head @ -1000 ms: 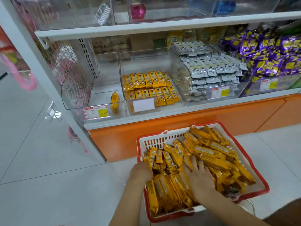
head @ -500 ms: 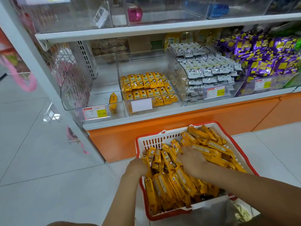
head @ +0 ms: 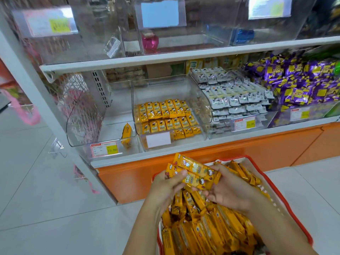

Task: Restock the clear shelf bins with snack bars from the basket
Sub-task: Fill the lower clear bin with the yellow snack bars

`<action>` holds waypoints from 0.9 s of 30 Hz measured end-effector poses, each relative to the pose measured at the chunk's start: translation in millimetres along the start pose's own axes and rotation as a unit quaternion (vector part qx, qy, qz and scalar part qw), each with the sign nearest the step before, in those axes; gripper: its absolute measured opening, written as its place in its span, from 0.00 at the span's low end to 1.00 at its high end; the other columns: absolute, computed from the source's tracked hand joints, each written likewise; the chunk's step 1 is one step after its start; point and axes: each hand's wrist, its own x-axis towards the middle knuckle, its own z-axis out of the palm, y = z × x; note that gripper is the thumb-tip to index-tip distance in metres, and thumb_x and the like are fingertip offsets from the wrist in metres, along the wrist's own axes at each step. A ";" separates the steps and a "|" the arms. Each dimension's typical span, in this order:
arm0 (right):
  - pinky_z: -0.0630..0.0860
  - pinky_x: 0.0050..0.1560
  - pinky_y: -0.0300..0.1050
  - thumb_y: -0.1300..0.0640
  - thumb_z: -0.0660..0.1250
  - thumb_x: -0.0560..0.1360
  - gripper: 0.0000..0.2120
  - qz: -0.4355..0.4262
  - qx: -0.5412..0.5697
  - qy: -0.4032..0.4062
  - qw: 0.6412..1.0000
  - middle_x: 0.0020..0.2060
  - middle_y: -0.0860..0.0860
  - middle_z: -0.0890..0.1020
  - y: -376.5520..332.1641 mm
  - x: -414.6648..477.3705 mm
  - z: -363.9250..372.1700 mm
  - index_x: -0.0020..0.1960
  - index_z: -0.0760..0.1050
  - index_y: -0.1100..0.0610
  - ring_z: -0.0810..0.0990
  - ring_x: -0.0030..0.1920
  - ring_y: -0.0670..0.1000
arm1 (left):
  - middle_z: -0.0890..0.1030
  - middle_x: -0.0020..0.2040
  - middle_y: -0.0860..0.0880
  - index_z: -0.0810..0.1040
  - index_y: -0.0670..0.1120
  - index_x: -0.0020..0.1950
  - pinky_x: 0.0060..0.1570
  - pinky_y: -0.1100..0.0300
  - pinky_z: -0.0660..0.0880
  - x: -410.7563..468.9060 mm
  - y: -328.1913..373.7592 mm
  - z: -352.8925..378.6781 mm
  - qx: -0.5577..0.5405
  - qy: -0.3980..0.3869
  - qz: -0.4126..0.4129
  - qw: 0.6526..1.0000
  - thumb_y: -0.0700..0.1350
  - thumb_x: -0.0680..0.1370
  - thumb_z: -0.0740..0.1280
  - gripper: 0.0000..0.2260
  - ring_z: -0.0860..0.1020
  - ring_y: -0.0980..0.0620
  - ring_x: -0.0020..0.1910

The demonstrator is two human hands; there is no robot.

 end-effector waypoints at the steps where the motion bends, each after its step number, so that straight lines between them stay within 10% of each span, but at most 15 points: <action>1: 0.75 0.35 0.41 0.45 0.58 0.74 0.25 -0.002 -0.003 -0.007 1.000 0.49 0.67 0.79 -1.5 -0.5 0.7 0.62 0.75 0.61 0.76 0.34 0.52 | 0.84 0.52 0.42 0.78 0.40 0.53 0.58 0.53 0.76 0.3 3.2 2.0 -0.014 0.010 -0.001 1.000 0.44 0.67 0.72 0.17 0.81 0.45 0.54; 8: 0.76 0.58 0.50 0.39 0.60 0.75 0.24 -0.088 -0.216 0.107 0.967 0.56 0.54 0.82 -17.9 -1.7 5.2 0.64 0.74 0.52 0.82 0.53 0.54 | 0.84 0.48 0.42 0.79 0.40 0.54 0.43 0.59 0.80 2.6 26.2 12.0 -0.008 0.057 0.002 0.998 0.45 0.67 0.74 0.18 0.83 0.45 0.48; 13: 0.71 0.53 0.33 0.33 0.68 0.68 0.24 -0.364 -0.504 0.199 0.758 0.57 0.36 0.74 -19.0 -8.9 22.6 0.62 0.72 0.37 0.72 0.58 0.38 | 0.85 0.46 0.44 0.81 0.42 0.52 0.44 0.59 0.81 8.5 42.9 20.3 -0.003 0.094 0.026 0.995 0.44 0.72 0.72 0.11 0.84 0.46 0.46; 17: 0.61 0.58 0.28 0.45 0.71 0.70 0.31 -0.456 -0.630 0.263 0.571 0.63 0.40 0.68 -20.7 6.1 29.4 0.70 0.68 0.48 0.66 0.62 0.42 | 0.85 0.45 0.43 0.81 0.44 0.48 0.45 0.59 0.81 14.6 66.3 30.7 0.009 0.081 0.051 0.995 0.45 0.73 0.71 0.07 0.84 0.47 0.45; 23: 0.69 0.49 0.41 0.48 0.70 0.72 0.29 -0.427 -0.643 0.297 0.562 0.58 0.49 0.73 -83.7 28.0 53.7 0.71 0.66 0.48 0.70 0.58 0.50 | 0.84 0.50 0.47 0.80 0.46 0.53 0.52 0.55 0.79 32.5 119.3 24.4 0.138 0.100 0.129 0.977 0.51 0.75 0.68 0.12 0.83 0.50 0.49; 27: 0.73 0.50 0.50 0.45 0.64 0.75 0.26 -0.337 -0.683 0.372 0.531 0.58 0.58 0.74 -146.0 72.4 64.8 0.71 0.65 0.50 0.74 0.57 0.60 | 0.80 0.59 0.44 0.77 0.44 0.62 0.59 0.54 0.71 52.4 153.5 -3.3 0.345 0.346 0.254 0.835 0.51 0.77 0.66 0.16 0.77 0.46 0.59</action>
